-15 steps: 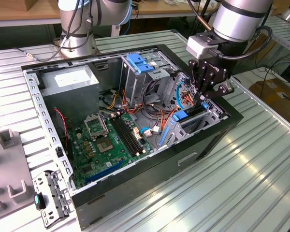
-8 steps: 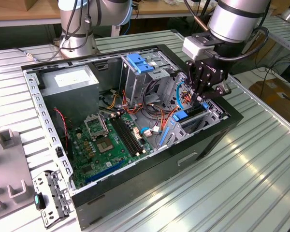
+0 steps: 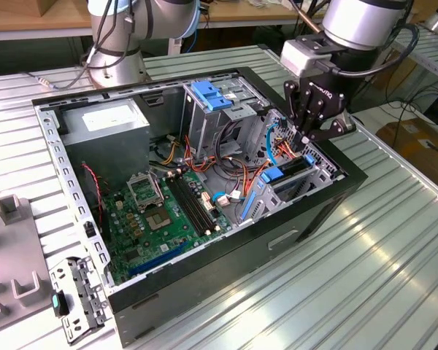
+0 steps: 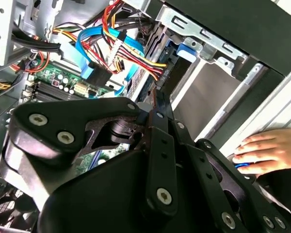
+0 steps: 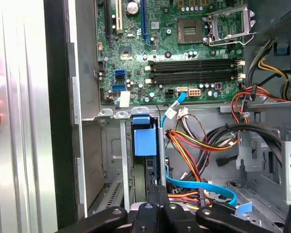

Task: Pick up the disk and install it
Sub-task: 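Insert the second disk wire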

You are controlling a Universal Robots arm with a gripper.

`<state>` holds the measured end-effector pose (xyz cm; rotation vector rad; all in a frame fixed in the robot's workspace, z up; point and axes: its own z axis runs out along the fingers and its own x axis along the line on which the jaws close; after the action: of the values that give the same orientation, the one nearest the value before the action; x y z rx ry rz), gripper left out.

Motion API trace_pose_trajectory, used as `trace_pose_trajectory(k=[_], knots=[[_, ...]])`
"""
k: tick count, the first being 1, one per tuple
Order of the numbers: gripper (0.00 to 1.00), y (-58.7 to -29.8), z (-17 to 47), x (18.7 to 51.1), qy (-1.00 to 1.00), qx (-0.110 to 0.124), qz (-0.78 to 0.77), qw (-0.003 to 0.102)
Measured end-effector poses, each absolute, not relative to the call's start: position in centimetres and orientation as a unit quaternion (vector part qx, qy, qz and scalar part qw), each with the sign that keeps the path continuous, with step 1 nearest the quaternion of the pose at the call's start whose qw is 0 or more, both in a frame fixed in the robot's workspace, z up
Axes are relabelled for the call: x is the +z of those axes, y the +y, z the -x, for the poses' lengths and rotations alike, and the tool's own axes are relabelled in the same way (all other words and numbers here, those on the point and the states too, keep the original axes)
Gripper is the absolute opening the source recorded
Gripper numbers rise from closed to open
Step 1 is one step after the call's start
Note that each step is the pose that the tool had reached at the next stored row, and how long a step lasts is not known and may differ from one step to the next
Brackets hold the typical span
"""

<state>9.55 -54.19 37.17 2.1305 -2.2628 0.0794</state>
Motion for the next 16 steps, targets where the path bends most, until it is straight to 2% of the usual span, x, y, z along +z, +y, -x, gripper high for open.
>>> trace_pose_trajectory(k=[7,16], knots=[[0.11,-54.2,-9.0,37.2,-0.727,0.026,-0.686,0.016],[0.11,-53.5,-9.0,39.4,-0.727,0.026,-0.686,0.017]])
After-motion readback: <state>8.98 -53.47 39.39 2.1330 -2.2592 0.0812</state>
